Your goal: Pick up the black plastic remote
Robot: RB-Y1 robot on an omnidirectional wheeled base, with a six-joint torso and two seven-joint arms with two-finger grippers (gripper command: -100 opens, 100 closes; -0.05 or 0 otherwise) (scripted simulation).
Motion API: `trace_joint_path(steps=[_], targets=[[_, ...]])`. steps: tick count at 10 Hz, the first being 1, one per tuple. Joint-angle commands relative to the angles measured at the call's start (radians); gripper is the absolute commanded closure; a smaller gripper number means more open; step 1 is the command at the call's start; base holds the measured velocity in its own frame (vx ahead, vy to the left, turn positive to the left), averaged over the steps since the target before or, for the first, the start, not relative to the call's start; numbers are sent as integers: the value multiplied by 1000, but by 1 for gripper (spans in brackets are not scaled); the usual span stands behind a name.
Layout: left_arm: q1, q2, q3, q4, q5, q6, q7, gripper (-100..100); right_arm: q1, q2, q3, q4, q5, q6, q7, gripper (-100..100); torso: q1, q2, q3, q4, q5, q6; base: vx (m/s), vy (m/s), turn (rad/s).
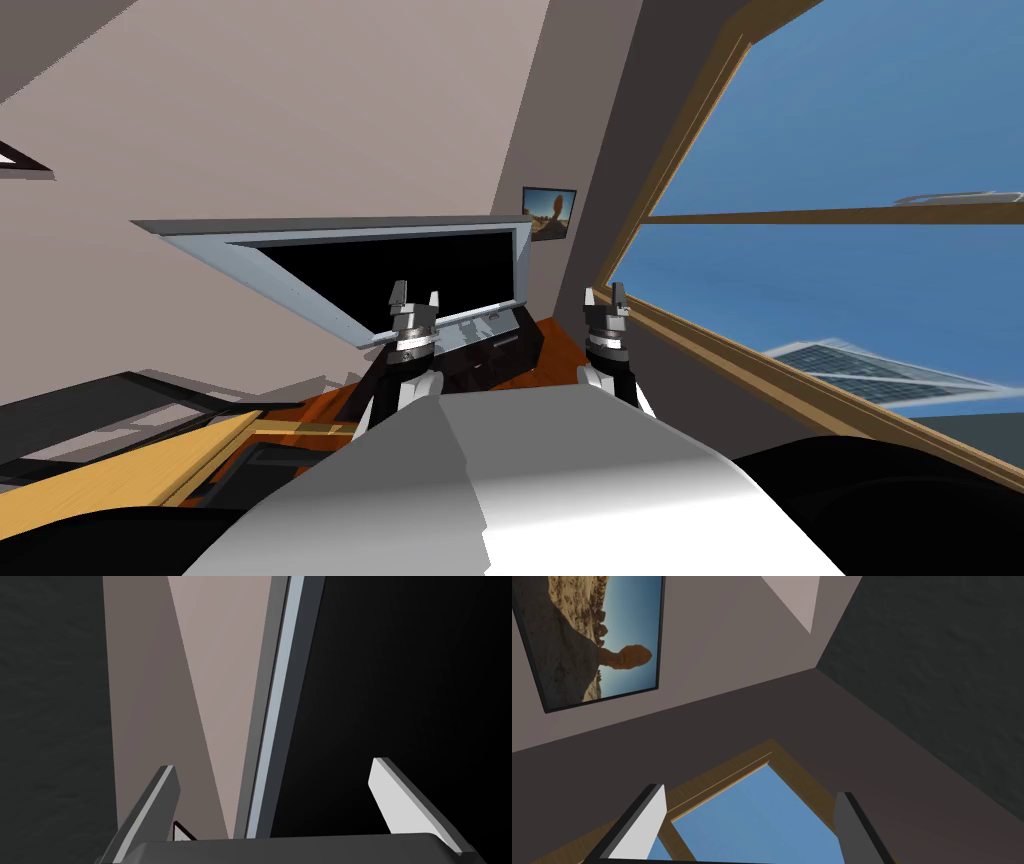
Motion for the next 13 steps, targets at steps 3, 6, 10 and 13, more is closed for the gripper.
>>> trace_joint_path(steps=[3,6,10,13], targets=[[-47,75,1,61,18,56,-10,-100,0,0,0,0,0,0,0,0,-2,2,1,0,0,0,-41,-35,-16],[-85,95,3,111,32,103,-19,-100,0,0,0,0,0,0,0,0,-5,4,2,1,-1,0,-56,-60,-15],[-159,111,6,205,60,193,-34,-100,0,0,0,0,0,0,0,0,-3,4,2,1,-1,0,-52,-45,-19],[-218,119,9,278,81,266,-45,-100,0,0,0,0,0,0,0,0,-4,3,2,1,-1,0,-57,-66,-21]])
